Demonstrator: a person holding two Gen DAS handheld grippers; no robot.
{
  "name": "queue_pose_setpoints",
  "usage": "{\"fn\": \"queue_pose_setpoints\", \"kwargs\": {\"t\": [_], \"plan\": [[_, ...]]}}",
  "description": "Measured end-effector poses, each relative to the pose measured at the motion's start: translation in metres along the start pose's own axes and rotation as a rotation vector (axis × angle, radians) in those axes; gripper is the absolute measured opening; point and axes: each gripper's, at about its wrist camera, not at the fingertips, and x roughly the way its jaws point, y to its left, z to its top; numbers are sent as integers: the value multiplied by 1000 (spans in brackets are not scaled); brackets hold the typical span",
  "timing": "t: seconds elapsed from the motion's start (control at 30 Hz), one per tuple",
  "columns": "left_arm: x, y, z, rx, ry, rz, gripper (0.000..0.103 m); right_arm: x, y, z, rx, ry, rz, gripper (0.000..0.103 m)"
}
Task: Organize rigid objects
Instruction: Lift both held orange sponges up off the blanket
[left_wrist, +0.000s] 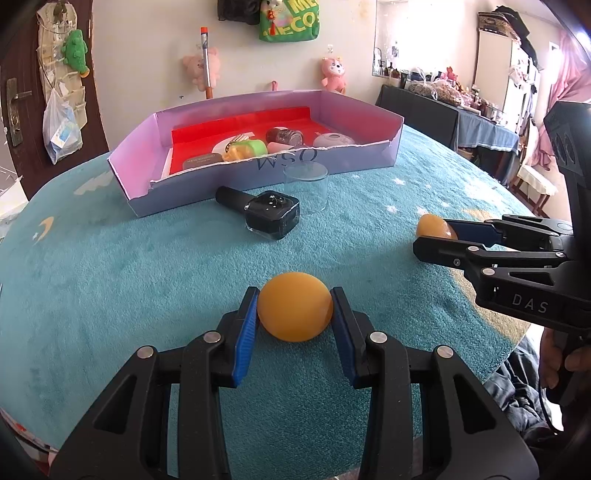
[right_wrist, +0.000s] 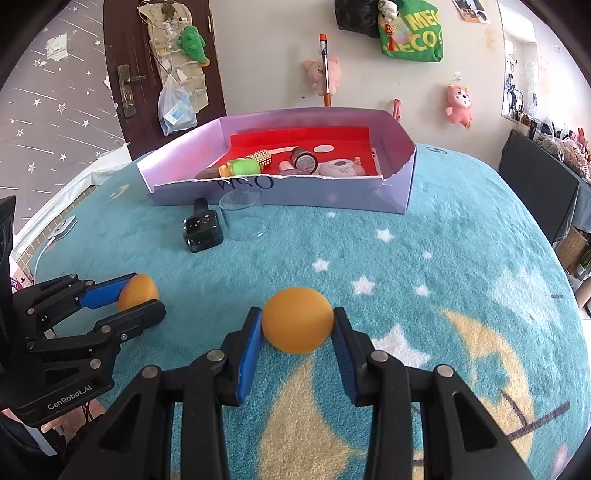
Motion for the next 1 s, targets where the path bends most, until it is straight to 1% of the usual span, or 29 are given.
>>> {"fn": "queue_pose_setpoints", "kwargs": {"t": [1.0], "plan": [[-3, 1, 2, -2, -8, -2, 36, 1, 3, 0, -4, 4, 1, 40]]}}
